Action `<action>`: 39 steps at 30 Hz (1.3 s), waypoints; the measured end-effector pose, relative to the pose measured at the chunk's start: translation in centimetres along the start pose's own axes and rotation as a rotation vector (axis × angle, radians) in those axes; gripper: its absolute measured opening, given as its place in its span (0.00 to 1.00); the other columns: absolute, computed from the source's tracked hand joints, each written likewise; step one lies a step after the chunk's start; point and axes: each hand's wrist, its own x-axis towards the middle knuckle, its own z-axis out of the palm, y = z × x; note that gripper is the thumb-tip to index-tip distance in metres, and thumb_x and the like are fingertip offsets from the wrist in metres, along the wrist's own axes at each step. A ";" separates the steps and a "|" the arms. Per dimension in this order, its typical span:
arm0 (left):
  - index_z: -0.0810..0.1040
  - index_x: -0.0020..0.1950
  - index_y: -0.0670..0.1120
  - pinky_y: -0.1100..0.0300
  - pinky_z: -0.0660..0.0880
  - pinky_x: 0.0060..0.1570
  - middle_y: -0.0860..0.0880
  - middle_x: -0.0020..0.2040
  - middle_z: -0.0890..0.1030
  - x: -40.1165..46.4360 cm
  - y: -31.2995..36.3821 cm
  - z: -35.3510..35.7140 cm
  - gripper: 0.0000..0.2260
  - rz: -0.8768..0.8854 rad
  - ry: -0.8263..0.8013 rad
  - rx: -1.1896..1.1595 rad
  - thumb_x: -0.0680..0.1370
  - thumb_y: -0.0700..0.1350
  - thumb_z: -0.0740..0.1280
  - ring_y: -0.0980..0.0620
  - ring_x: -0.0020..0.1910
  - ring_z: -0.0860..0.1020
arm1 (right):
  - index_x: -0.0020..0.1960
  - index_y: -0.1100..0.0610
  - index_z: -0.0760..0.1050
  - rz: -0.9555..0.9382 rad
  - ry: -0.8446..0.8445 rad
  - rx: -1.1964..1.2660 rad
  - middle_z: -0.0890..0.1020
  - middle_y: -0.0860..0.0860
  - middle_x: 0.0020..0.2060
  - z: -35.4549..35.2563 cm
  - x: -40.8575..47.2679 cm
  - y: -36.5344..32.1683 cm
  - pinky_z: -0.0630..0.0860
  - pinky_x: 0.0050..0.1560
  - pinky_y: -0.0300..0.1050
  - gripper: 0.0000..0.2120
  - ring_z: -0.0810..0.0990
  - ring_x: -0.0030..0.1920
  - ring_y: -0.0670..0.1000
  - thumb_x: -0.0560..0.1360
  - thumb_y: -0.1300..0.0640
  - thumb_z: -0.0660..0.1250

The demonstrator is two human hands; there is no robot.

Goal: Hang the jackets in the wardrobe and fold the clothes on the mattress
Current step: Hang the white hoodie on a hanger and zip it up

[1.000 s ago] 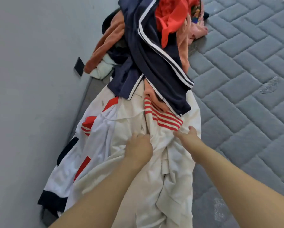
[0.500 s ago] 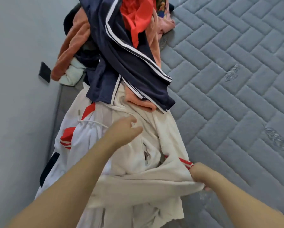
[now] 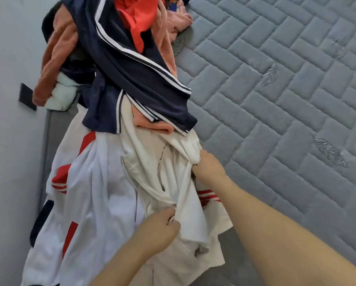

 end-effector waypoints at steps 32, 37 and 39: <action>0.74 0.36 0.48 0.60 0.72 0.35 0.50 0.32 0.74 -48.3 58.5 25.3 0.08 0.861 -0.712 -0.370 0.73 0.43 0.71 0.51 0.30 0.74 | 0.52 0.60 0.79 0.344 1.187 1.172 0.82 0.59 0.52 -43.0 -72.3 30.0 0.78 0.55 0.54 0.15 0.81 0.51 0.59 0.79 0.49 0.60; 0.79 0.42 0.49 0.70 0.69 0.26 0.54 0.32 0.77 -53.5 62.9 35.1 0.06 1.329 -0.354 0.330 0.71 0.44 0.75 0.60 0.27 0.74 | 0.53 0.60 0.78 0.150 1.368 1.549 0.84 0.56 0.43 -42.8 -84.0 37.4 0.82 0.44 0.50 0.13 0.83 0.40 0.55 0.82 0.50 0.62; 0.79 0.41 0.50 0.71 0.68 0.24 0.56 0.32 0.77 -54.0 64.3 38.8 0.05 1.412 -0.261 0.462 0.71 0.44 0.74 0.61 0.28 0.74 | 0.45 0.58 0.77 0.049 1.401 1.586 0.83 0.56 0.38 -42.5 -88.2 39.8 0.82 0.38 0.47 0.12 0.83 0.36 0.55 0.81 0.51 0.64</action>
